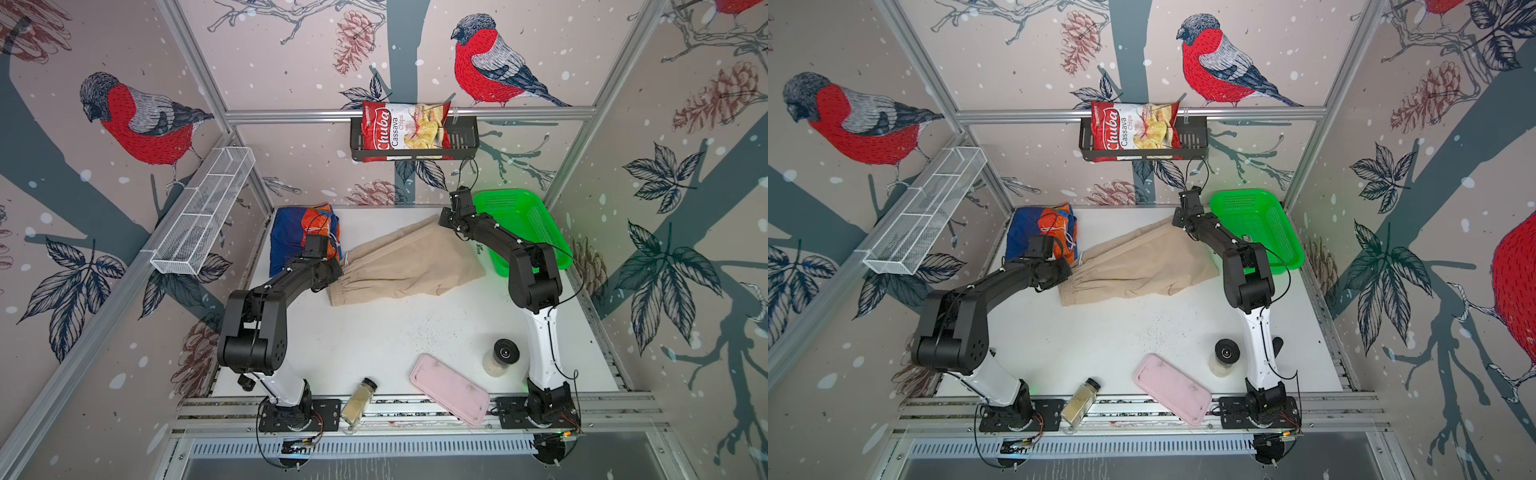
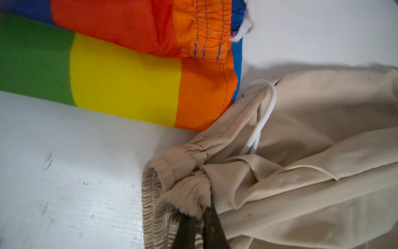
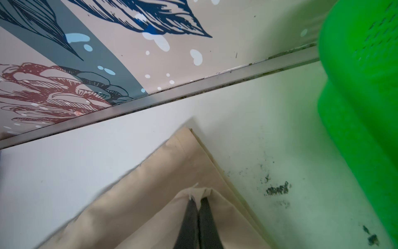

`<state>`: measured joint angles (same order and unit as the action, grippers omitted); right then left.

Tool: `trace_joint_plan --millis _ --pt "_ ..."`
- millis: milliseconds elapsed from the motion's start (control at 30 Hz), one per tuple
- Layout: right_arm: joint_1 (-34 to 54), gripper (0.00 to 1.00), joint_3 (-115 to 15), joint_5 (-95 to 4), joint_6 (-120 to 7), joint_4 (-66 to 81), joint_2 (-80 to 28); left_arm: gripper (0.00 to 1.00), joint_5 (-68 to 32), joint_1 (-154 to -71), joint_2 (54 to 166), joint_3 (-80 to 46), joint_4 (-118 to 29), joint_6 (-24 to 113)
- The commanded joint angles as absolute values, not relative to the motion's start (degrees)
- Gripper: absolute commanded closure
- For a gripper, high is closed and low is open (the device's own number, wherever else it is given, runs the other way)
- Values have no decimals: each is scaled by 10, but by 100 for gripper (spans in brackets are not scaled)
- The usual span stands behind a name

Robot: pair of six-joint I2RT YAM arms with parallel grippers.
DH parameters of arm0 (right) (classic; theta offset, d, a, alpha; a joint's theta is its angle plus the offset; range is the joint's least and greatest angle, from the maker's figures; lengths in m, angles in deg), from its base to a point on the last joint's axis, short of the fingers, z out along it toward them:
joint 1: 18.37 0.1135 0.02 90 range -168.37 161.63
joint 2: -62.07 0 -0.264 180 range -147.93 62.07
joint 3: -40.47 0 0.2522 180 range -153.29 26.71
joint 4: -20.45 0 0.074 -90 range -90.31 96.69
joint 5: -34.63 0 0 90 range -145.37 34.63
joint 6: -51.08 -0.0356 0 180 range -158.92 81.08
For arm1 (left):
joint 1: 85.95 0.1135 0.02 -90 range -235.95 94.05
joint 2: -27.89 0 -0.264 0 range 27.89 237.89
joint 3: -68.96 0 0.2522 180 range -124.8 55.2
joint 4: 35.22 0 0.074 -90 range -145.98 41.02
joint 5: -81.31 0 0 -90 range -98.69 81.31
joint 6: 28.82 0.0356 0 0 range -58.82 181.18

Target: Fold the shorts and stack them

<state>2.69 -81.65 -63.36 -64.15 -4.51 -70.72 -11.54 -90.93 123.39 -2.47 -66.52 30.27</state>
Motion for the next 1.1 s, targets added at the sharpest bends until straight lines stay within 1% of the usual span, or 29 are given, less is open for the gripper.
trace_joint_plan --millis 0,33,67,100,167,200,300,400,500,633,667,767,833,967,1067 --pt "17 90 -838 -701 -632 -18 -729 58 -45 -901 1239 -39 -720 316" --pt "18 80 -842 -698 -632 -18 -735 42 -44 -901 1239 -42 -723 316" --pt "18 66 -846 -694 -632 -20 -740 38 -48 -901 1235 -49 -723 321" --pt "18 58 -852 -689 -632 -22 -743 35 -50 -900 1231 -57 -727 325" --pt "19 50 -865 -689 -629 -33 -743 28 -51 -901 1220 -78 -743 333" --pt "19 48 -870 -691 -626 -40 -740 25 -50 -902 1214 -92 -752 336" --pt "25 46 -869 -703 -612 -50 -713 20 -53 -902 1188 -122 -774 343" --pt "35 46 -837 -720 -600 -49 -665 21 -77 -905 1150 -128 -782 349" --pt "49 46 -770 -727 -594 -36 -602 24 -87 -918 1111 -104 -786 350" --pt "62 46 -651 -721 -612 -38 -516 24 -88 -964 1071 -44 -793 345" --pt "64 46 -615 -708 -622 -40 -497 25 -95 -982 1064 -25 -788 341" --pt "67 46 -523 -666 -651 -43 -445 36 -127 -1021 1061 30 -766 328" --pt "76 44 -483 -665 -657 -57 -426 37 -132 -1036 1068 50 -771 322" --pt "82 36 -425 -666 -660 -87 -407 27 -127 -1044 1051 89 -772 314" --pt "72 34 -392 -661 -661 -79 -403 25 -111 -1045 1044 110 -755 312"
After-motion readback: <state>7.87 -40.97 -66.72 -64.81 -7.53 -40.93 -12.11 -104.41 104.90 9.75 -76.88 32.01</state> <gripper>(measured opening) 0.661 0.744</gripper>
